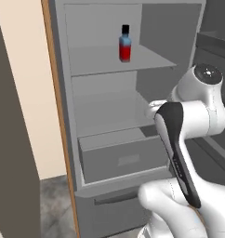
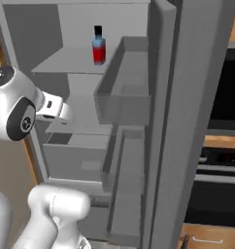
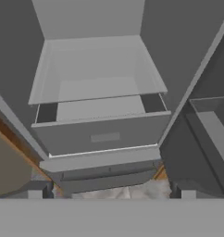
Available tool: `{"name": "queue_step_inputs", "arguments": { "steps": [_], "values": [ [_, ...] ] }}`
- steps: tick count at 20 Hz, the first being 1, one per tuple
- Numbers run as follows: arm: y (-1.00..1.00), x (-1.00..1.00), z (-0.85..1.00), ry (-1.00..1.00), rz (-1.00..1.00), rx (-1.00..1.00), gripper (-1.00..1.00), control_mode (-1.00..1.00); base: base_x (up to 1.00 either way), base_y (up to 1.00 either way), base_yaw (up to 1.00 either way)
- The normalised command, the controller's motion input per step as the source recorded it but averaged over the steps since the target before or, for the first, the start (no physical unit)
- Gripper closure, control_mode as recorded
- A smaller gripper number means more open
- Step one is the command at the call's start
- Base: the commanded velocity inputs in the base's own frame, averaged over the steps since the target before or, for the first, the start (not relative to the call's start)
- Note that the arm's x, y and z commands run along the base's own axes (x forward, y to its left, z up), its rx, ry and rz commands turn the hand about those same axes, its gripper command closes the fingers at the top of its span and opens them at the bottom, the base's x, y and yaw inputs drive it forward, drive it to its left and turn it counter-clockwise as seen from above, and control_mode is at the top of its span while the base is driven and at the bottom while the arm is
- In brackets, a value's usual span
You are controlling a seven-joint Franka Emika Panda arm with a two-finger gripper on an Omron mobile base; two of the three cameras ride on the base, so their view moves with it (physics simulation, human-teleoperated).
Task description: Place the liquor on the top shelf of the fridge to keep it out of children's reach, and place the orange and mushroom on lower shelves for easy access.
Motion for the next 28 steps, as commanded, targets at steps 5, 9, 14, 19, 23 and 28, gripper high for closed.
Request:
{"name": "queue_step_inputs", "arguments": {
  "steps": [5,9,14,19,23,28],
  "values": [
    [0.00,0.00,0.00,0.00,0.00,0.00,-1.00,1.00,-1.00,0.28,-0.24],
    [0.00,0.00,0.00,0.00,0.00,0.00,-1.00,1.00,-1.00,0.31,-0.35],
    [0.00,0.00,0.00,0.00,0.00,0.00,-1.00,1.00,-0.90,0.05,-0.50],
    [0.00,0.00,0.00,0.00,0.00,0.00,-1.00,1.00,-0.24,-0.18,-0.63],
    [0.00,0.00,0.00,0.00,0.00,0.00,-1.00,1.00,0.00,-0.50,-0.60],
    [0.00,0.00,0.00,0.00,0.00,0.00,-1.00,1.00,0.00,-0.60,-0.58]
  ]
}}
